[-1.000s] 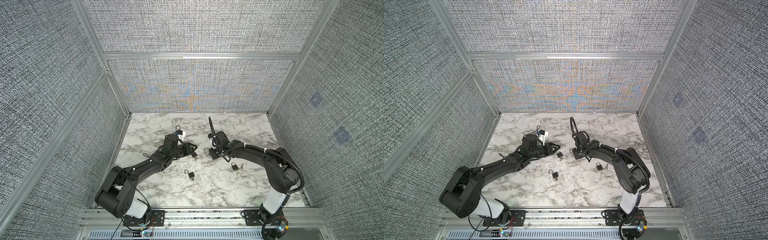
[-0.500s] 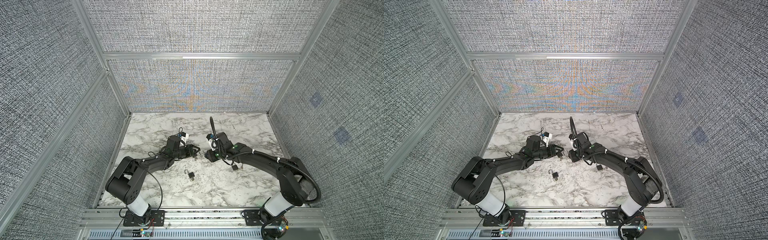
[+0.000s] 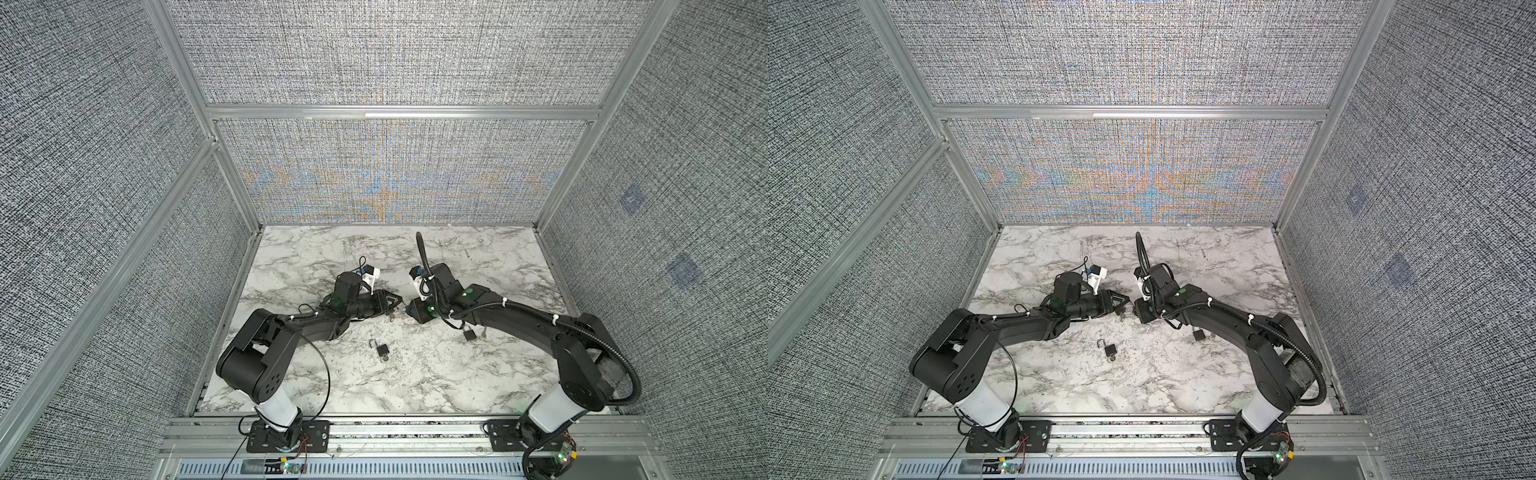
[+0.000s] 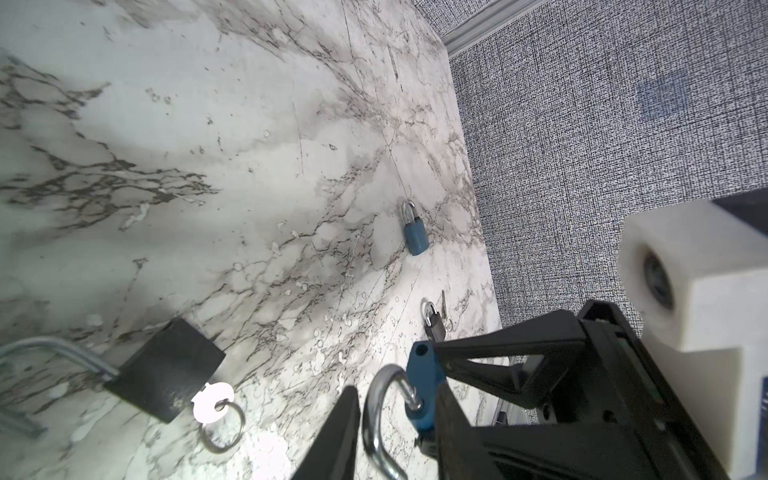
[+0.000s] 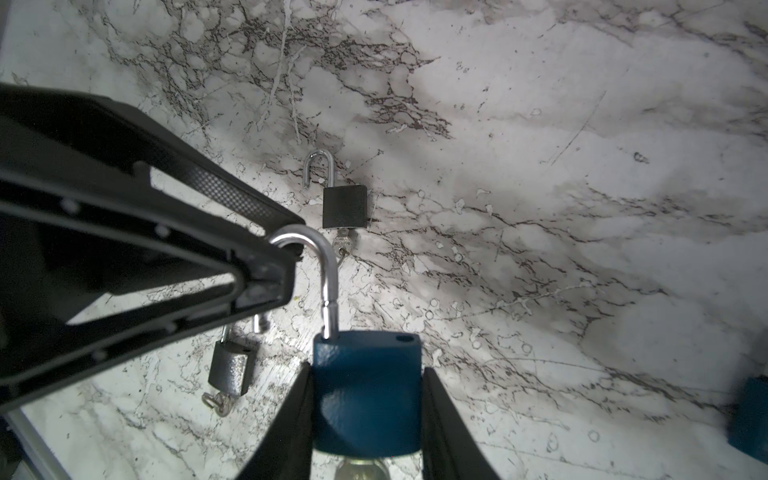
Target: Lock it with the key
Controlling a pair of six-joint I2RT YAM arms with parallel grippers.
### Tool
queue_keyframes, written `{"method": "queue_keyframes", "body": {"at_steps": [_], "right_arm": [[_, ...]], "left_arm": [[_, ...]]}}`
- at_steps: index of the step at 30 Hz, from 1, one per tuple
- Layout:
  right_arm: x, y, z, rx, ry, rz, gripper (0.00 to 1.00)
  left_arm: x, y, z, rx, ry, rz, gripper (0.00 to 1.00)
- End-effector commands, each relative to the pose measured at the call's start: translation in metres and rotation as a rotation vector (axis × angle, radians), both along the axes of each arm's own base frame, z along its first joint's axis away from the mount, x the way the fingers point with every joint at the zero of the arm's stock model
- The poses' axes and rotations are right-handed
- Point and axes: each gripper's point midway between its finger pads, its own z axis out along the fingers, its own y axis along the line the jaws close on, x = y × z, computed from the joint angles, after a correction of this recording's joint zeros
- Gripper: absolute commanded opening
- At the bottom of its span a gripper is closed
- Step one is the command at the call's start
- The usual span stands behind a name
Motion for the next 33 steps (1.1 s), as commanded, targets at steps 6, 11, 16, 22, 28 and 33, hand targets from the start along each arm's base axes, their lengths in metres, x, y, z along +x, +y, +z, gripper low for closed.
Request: {"method": "queue_keyframes", "body": {"at_steps": [6,11,16,22,28,33], "right_arm": [[0.000,0.007,0.006,0.009,-0.006,0.008,0.29],[0.003,0.007,0.007,0.015,-0.011,-0.006,0.38],[0.001,0.006,0.012,0.071,-0.008,-0.009,0.49],[-0.007,0.001,0.032,0.239,-0.038,-0.017,0.49],[-0.019,0.000,0.043,0.326,-0.087,-0.009,0.48],[-0.021,0.002,0.053,0.337,-0.156,-0.008,0.48]], "left_arm": [[0.000,-0.004,0.005,-0.029,-0.020,-0.018,0.06],[-0.001,-0.004,0.001,-0.029,-0.002,-0.018,0.00],[0.000,-0.004,0.015,-0.070,-0.013,-0.002,0.00],[0.006,-0.004,0.046,-0.125,-0.054,0.034,0.00],[0.010,-0.004,0.067,-0.130,-0.082,0.063,0.00],[0.010,-0.008,0.077,-0.134,-0.091,0.070,0.00]]}}
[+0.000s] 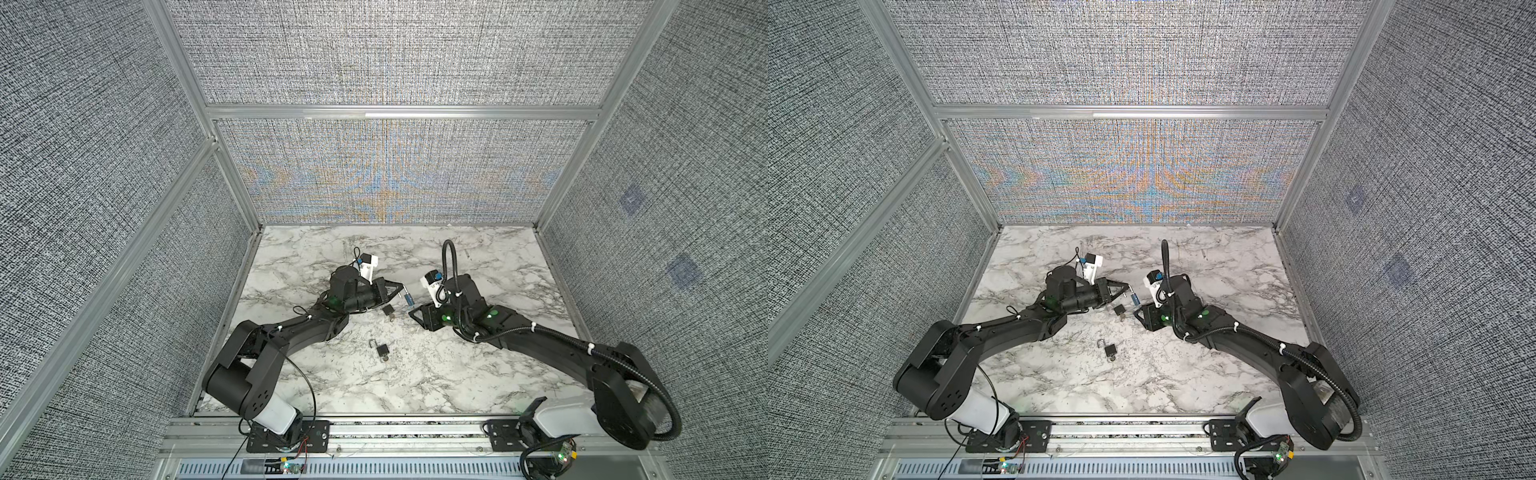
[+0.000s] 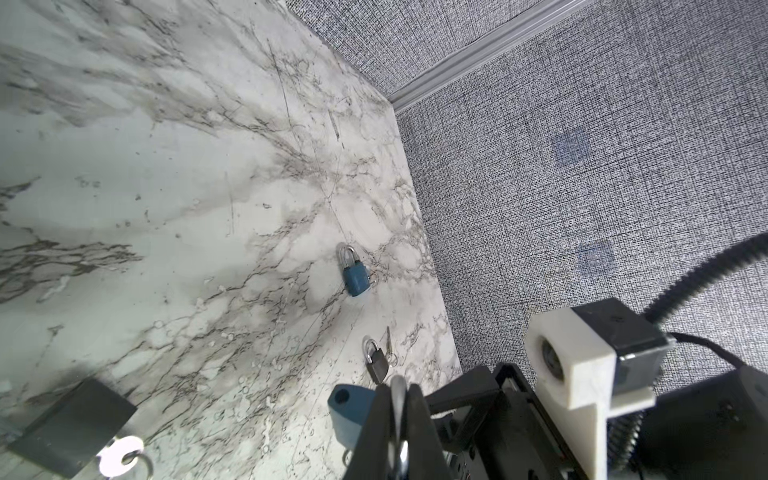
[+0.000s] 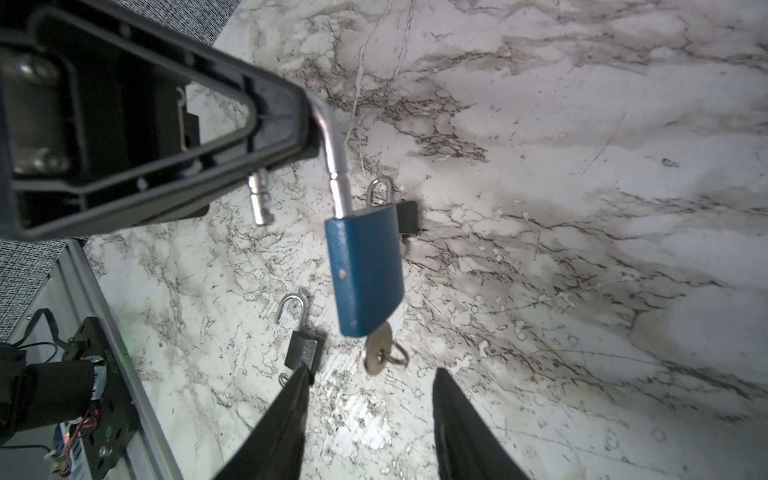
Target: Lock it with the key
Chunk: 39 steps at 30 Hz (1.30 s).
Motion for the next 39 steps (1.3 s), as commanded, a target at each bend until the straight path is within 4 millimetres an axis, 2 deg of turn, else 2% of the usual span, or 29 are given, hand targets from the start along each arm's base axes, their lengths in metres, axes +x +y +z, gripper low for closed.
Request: {"method": "queue_keyframes", "body": {"at_steps": [1,8,15,30,34,39], "right_arm": [[0.009,0.006,0.019,0.043,-0.082,-0.024,0.48],[0.018,0.002,0.027,0.011,-0.147,-0.061,0.46],[0.022,-0.003,0.031,0.012,-0.187,-0.091,0.34],[0.027,0.003,0.034,0.022,-0.195,-0.086,0.35],[0.028,0.004,0.033,0.021,-0.196,-0.088,0.31],[0.029,0.004,0.032,0.016,-0.197,-0.091,0.21]], "left_arm": [[0.002,-0.003,0.013,-0.015,-0.020,0.010,0.00],[0.000,-0.011,0.027,-0.025,-0.036,0.003,0.00],[-0.003,-0.012,0.029,-0.019,-0.040,0.001,0.00],[-0.005,-0.013,0.035,-0.026,-0.049,-0.004,0.00],[-0.007,-0.013,0.036,-0.028,-0.049,-0.005,0.00],[-0.007,-0.012,0.038,-0.031,-0.052,-0.003,0.00]]}}
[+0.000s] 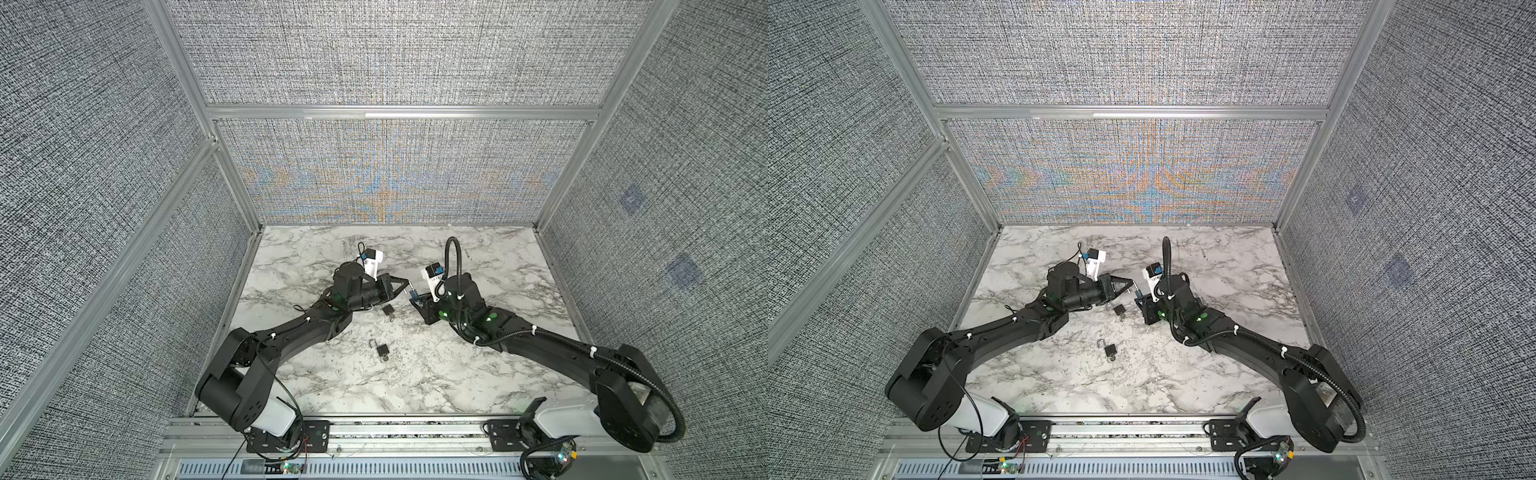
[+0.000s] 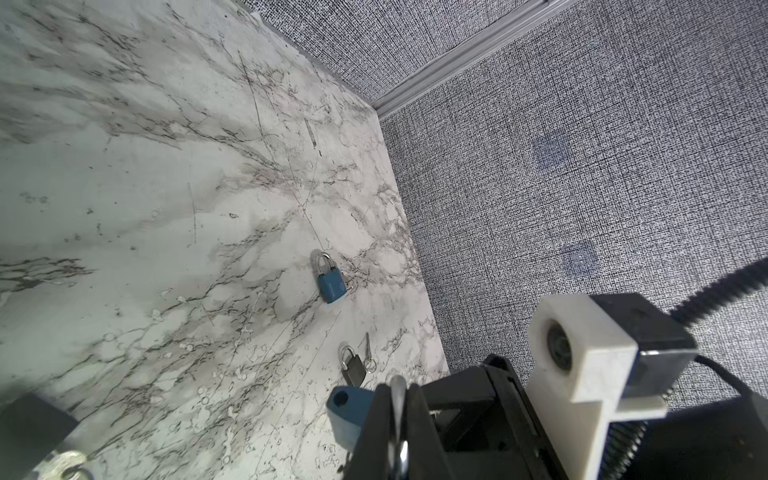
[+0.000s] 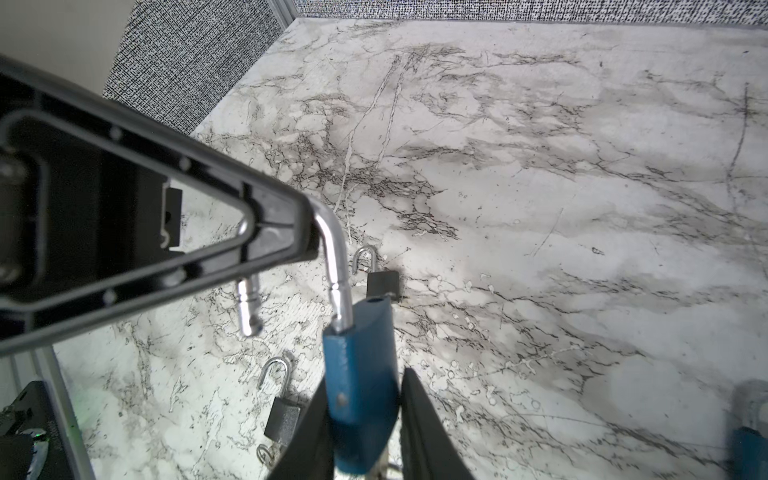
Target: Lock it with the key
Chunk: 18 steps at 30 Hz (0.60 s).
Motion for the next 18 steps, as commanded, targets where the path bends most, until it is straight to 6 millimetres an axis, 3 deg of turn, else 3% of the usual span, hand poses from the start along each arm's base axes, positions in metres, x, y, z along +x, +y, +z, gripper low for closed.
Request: {"method": "queue_keyframes", "body": {"at_steps": [1,7,12,16,18], "right_arm": [[0.004,0.003,0.007,0.018,-0.027,-0.003,0.18],[0.003,-0.004,0.008,0.029,-0.038,-0.026,0.00],[-0.005,-0.005,0.014,0.048,-0.039,0.004,0.00],[-0.018,-0.002,0.018,0.078,0.042,0.099,0.00],[-0.026,0.000,0.021,0.099,0.091,0.152,0.00]], "left_arm": [[0.000,-0.001,0.012,-0.025,-0.029,-0.007,0.00],[-0.001,0.001,0.011,-0.019,-0.030,-0.003,0.00],[-0.003,0.000,0.006,0.002,-0.028,-0.014,0.02],[-0.002,0.003,-0.004,0.077,-0.027,-0.030,0.32],[-0.003,0.005,-0.011,0.138,-0.033,-0.043,0.37]]}}
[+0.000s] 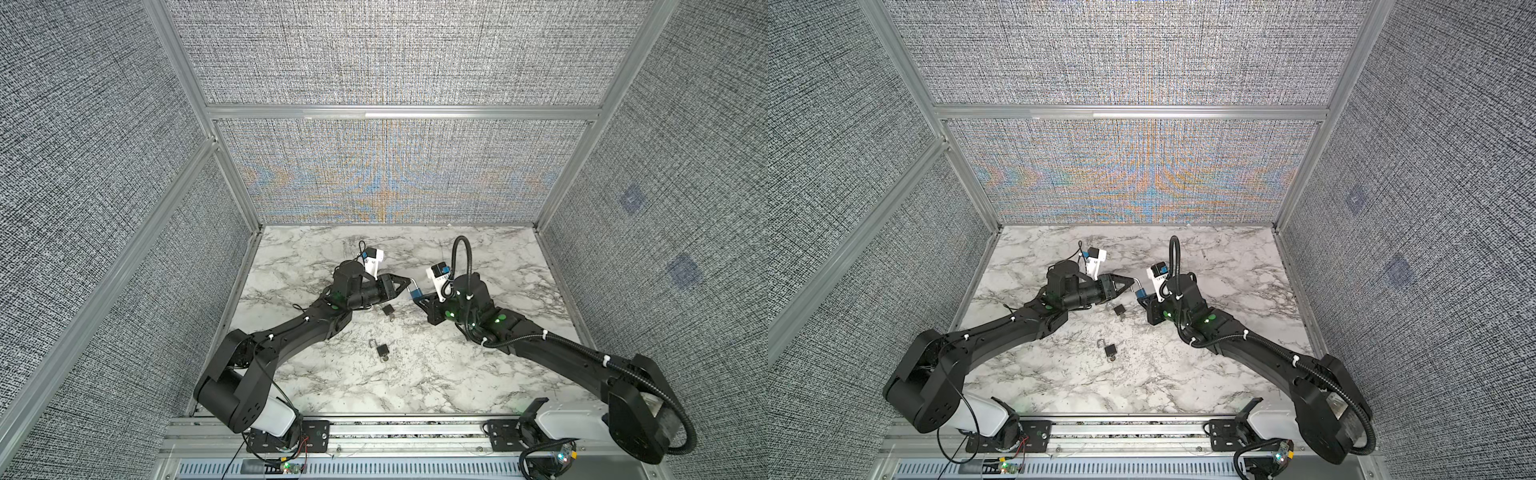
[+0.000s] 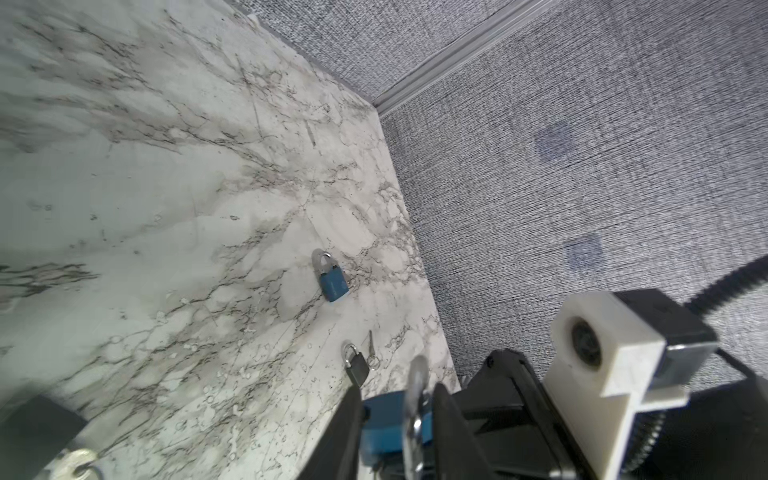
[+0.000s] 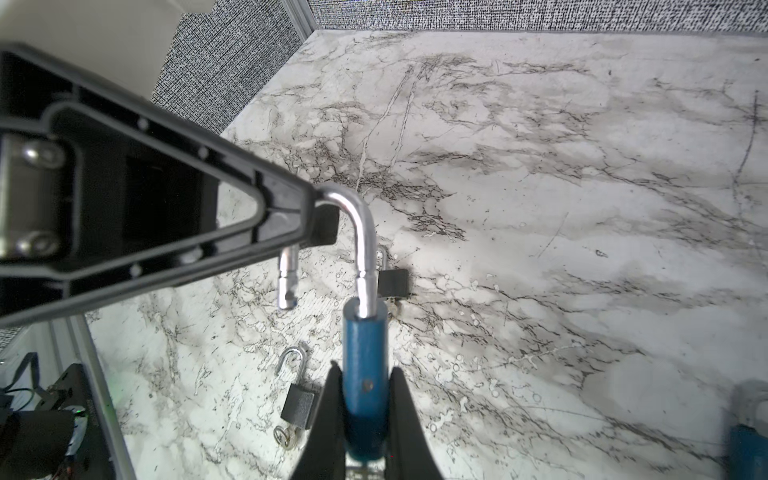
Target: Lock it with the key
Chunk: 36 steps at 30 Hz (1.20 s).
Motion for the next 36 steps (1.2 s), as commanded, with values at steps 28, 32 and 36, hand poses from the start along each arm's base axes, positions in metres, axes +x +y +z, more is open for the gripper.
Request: {"method": "queue_keyframes", "body": {"at_steps": [28,32,36], "right_arm": [[-0.076,-0.001,0.027,0.358,0.389,0.528,0.00],[-0.074,0.000,0.024,0.363,0.411,0.531,0.00],[-0.072,0.001,0.021,0.362,0.424,0.532,0.00]], "left_arm": [[-0.061,0.009,0.035,0.085,-0.303,-0.390,0.37],[-0.065,0.007,0.037,0.040,-0.306,-0.418,0.35],[-0.067,0.005,0.033,0.028,-0.294,-0.434,0.32]]}}
